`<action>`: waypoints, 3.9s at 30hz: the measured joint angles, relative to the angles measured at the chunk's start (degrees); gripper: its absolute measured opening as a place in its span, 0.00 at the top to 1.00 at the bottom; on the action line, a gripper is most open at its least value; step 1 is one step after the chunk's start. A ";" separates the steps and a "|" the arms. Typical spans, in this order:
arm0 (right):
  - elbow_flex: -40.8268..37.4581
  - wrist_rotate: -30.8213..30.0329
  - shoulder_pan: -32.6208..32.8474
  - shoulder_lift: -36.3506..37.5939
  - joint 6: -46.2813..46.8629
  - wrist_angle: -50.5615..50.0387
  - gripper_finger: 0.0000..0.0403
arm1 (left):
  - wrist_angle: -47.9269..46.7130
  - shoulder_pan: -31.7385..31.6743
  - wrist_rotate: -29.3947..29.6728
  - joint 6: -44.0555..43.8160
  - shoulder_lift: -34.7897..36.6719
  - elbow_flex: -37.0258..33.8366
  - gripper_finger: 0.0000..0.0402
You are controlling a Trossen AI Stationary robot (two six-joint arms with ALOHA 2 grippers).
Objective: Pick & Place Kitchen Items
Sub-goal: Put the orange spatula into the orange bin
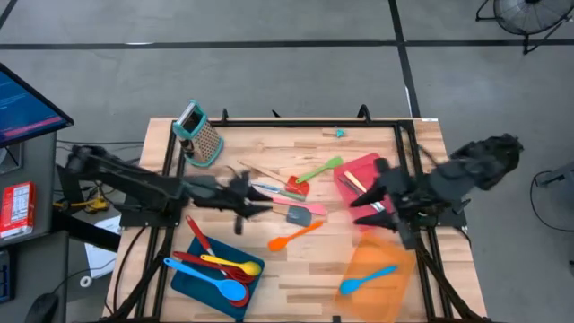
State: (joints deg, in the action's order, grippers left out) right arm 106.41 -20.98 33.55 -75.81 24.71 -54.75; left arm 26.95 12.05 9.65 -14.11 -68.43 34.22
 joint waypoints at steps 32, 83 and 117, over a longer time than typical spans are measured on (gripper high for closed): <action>-2.08 -21.06 12.78 0.51 15.89 -12.65 0.53 | -39.84 1.94 3.13 -15.55 -40.67 38.89 0.41; -2.10 -21.08 17.05 0.48 21.42 -12.56 0.60 | -39.43 2.31 7.78 -13.35 -35.38 38.64 1.00; -8.48 -16.52 11.26 -2.57 23.64 -12.28 0.50 | -57.33 4.57 -2.07 10.89 -4.73 38.93 0.69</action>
State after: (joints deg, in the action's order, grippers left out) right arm 97.93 -37.50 44.81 -78.37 48.36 -67.03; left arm -30.39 16.62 7.58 -3.22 -73.16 73.14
